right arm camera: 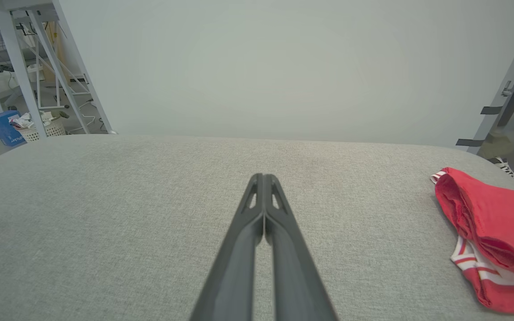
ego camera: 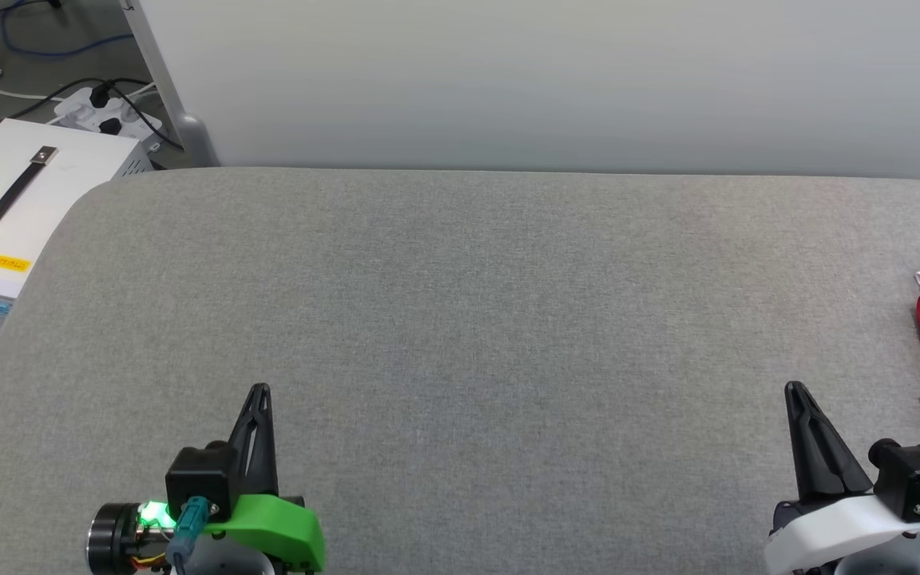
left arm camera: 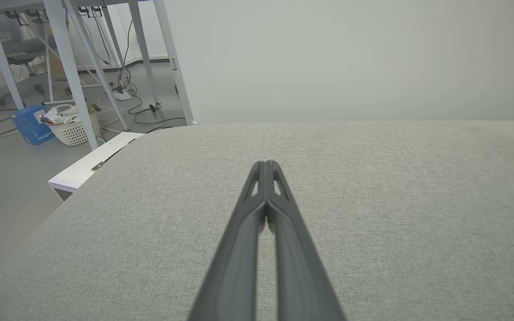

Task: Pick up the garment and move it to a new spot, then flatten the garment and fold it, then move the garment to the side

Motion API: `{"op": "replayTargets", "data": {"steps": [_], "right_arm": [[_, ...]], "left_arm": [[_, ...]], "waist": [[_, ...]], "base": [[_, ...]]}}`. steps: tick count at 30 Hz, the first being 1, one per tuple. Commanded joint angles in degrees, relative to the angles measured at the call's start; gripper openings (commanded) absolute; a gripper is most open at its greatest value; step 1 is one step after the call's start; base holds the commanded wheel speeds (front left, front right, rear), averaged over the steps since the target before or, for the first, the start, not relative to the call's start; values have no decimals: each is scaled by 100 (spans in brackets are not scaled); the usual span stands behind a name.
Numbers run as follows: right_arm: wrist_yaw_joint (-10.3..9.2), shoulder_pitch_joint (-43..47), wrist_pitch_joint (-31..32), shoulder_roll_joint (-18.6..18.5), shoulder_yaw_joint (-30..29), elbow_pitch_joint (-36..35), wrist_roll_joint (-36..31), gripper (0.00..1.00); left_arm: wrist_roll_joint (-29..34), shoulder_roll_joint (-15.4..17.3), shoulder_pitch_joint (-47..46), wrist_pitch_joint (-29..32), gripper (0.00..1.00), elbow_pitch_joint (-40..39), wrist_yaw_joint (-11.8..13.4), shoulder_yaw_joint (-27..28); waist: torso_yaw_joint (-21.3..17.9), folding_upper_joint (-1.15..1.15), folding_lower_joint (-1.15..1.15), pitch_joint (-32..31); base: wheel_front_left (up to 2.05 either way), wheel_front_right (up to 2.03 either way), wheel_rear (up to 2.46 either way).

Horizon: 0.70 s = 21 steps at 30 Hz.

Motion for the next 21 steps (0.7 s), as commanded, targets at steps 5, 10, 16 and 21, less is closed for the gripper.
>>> {"op": "replayTargets", "data": {"steps": [5,10,16,21], "right_arm": [[-2,-137,83,16,25,21,-108,0],[-3,-166,142,23,38,25,-153,0],[-3,-200,212,32,53,30,-207,0],[-3,-227,269,39,66,34,-251,0]], "left_arm": [[70,-45,-94,77,0,-51,-41,51],[90,-58,-105,135,0,-67,-55,78],[115,-72,-117,205,0,-86,-70,111],[134,-84,-127,261,0,-102,-83,137]], "waist": [[-16,0,0,-8],[-31,0,0,-14],[-49,0,0,-23],[-63,0,0,-29]], "base": [[0,0,0],[0,0,0],[0,0,0],[0,0,0]]}}
